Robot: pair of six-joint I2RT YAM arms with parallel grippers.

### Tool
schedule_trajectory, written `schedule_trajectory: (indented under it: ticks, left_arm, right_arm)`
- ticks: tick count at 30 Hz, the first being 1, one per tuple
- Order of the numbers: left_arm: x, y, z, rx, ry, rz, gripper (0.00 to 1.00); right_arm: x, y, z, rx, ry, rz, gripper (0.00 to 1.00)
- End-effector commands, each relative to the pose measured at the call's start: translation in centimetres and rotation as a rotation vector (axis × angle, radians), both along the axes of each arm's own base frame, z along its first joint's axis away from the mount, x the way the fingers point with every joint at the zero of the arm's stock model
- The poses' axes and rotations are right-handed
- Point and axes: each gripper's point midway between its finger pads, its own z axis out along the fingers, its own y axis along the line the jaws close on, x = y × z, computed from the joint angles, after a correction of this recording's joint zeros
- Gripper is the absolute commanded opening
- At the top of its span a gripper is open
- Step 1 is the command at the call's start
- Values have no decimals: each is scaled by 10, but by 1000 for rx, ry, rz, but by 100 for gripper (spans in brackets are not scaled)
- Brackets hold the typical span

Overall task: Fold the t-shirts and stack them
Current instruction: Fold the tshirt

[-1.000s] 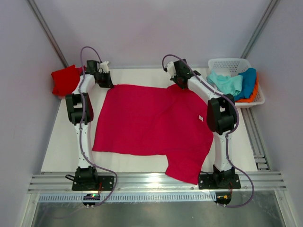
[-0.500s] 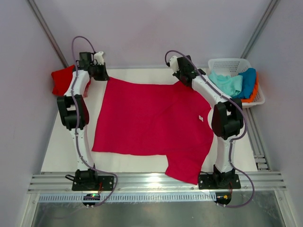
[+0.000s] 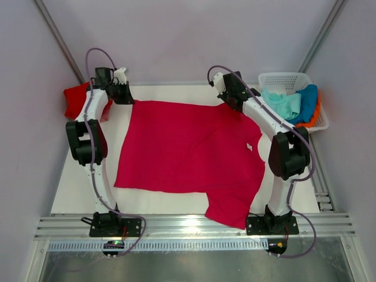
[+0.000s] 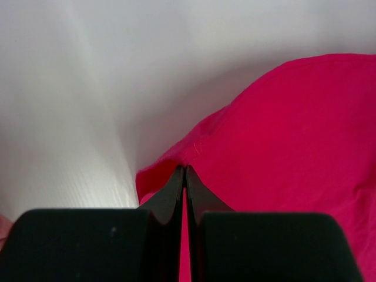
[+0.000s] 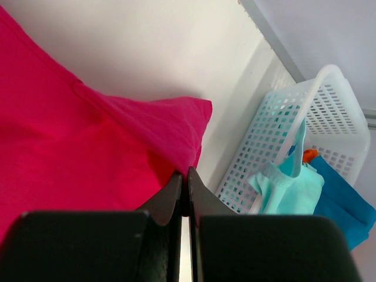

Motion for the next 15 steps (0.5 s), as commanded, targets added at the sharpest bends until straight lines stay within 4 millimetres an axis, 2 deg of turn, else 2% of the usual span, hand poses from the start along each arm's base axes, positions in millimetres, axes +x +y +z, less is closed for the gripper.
schedule_trajectory:
  ticks: [1,5,7,15]
  left_arm:
    - [-14,15,55,-27,-87,8,0]
    - [-26,25,63,-58,-95,25,0]
    - [-34,28,65,-68,-93,30,0]
    - [-70,16,67,-89,-36,-40,0]
  right_arm:
    - [-17,-3,43,17,-60,13,3]
    - [-35,-5,56,41,-52,25,3]
    - [-44,-5,56,54,-23,34,3]
    - [-78,-2,55,90,60,72,3]
